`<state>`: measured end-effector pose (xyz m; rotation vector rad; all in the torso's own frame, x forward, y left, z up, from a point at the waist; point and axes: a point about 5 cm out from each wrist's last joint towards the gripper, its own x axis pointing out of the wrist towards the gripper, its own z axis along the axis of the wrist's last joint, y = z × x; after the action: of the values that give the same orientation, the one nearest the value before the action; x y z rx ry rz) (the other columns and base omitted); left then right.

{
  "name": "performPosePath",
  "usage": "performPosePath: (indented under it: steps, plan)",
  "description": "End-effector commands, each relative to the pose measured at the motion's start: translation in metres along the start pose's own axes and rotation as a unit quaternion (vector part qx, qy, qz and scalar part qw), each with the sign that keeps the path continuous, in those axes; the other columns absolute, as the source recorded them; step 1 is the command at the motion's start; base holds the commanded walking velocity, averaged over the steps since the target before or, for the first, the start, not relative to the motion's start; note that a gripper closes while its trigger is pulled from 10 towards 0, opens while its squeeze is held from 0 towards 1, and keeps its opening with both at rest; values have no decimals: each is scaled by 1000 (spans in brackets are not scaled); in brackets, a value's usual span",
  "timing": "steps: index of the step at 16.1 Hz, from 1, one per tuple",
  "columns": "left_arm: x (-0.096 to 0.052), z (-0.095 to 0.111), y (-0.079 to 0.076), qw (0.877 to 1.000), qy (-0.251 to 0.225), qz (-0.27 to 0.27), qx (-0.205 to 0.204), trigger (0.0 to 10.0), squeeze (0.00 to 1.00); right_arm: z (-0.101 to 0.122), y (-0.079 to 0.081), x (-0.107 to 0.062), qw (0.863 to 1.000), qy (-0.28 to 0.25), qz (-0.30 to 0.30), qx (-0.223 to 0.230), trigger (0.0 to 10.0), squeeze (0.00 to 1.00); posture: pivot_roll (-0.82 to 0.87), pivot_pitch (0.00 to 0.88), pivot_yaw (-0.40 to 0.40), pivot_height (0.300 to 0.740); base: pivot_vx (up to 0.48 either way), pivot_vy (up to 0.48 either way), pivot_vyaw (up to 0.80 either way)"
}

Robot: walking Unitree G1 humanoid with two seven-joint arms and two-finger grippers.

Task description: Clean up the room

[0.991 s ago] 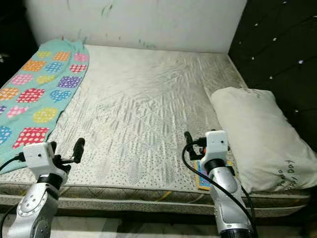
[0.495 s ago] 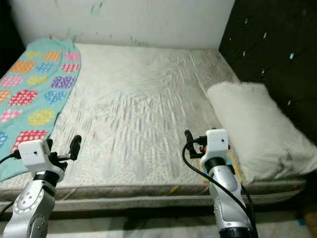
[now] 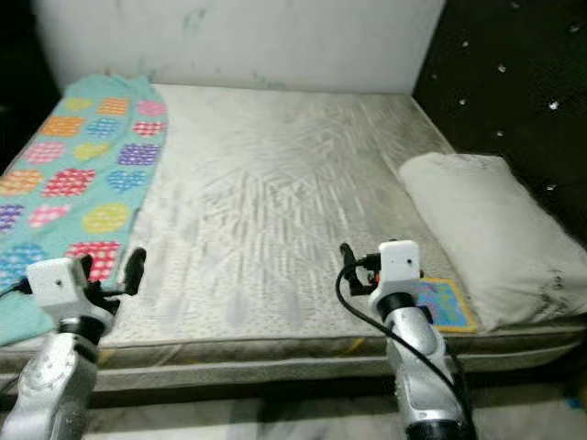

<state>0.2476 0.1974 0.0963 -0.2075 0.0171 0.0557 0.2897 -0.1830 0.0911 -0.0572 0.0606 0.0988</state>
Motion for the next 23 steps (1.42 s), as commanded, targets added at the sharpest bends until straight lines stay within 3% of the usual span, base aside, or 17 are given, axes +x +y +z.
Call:
performPosePath:
  steps: [1, 8, 14, 23]
  plan:
    - [1, 0, -6, 1000, 2, -14, -12, 10000, 0, 1, -7, -1, 1000, -1, -10, -4, 10000, 0, -20, 24, -22, 740, 0, 480, 0]
    - [2, 0, -7, 1000, 3, -16, -9, 10000, 0, 1, -8, -3, 1000, 0, -11, -7, 10000, 0, -25, 31, -20, 740, 0, 480, 0]
    - [1, 4, -9, 999, -12, -28, -14, 10000, 0, 1, -8, -3, 1000, 0, -9, -9, 10000, 0, -26, 31, -20, 740, 0, 0, 0]
    - [0, 4, -11, 999, -13, -37, -8, 10000, 0, 1, -7, -2, 1000, -1, -5, -9, 10000, 0, -18, 30, -21, 740, 357, 0, 0]
